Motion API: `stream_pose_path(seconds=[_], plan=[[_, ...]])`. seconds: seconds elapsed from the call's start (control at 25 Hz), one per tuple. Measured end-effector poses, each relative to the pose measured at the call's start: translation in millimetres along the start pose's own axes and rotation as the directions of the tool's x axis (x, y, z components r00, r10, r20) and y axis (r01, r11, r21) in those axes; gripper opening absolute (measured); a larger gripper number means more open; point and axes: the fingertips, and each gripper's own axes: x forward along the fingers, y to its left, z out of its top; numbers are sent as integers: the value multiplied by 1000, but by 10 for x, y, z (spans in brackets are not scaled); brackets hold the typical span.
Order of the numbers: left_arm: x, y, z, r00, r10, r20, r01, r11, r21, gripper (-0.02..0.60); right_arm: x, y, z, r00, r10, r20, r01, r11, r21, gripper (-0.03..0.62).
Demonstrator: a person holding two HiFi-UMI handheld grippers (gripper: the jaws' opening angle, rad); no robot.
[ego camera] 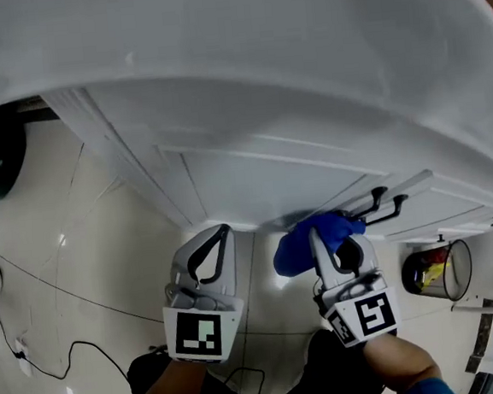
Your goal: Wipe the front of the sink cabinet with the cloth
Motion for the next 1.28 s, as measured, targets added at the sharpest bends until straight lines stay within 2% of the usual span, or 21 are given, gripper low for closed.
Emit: stream_pose_path(seconds=[0.16, 0.24, 0.32, 0.52, 0.72, 0.84, 1.08, 1.28], plan=[[-176, 150, -64, 1000, 24, -8, -25, 999, -40, 3, 216, 294, 187, 998, 32, 60, -33, 999, 13, 86], [-252, 302, -78, 998, 66, -13, -66, 997, -25, 3, 404, 497, 303, 990, 81, 120, -83, 997, 10, 86], [-316, 493, -97, 993, 114, -16, -115, 993, -37, 3, 590, 703, 349, 983, 117, 139, -118, 993, 3, 86], [-541, 1100, -98, 974, 227, -19, -228, 965, -131, 3, 1006, 1326, 435, 966, 206, 154, -206, 978, -17, 84], [-804, 1621, -135, 954, 301, -18, -299, 940, -162, 3, 1306, 1905, 495, 949, 272, 161, -273, 962, -19, 84], [-915, 1753, -179, 955, 295, -25, -295, 945, -143, 3, 1454, 2168, 523, 939, 300, 166, -299, 954, -30, 84], [-1009, 1795, -159, 963, 268, -13, -268, 954, -135, 3, 1649, 2376, 494, 939, 304, 162, -295, 952, -78, 84], [-876, 1502, -85, 984, 176, 17, -174, 979, -106, 3, 1372, 2292, 585, 922, 338, 188, -337, 941, -34, 84]])
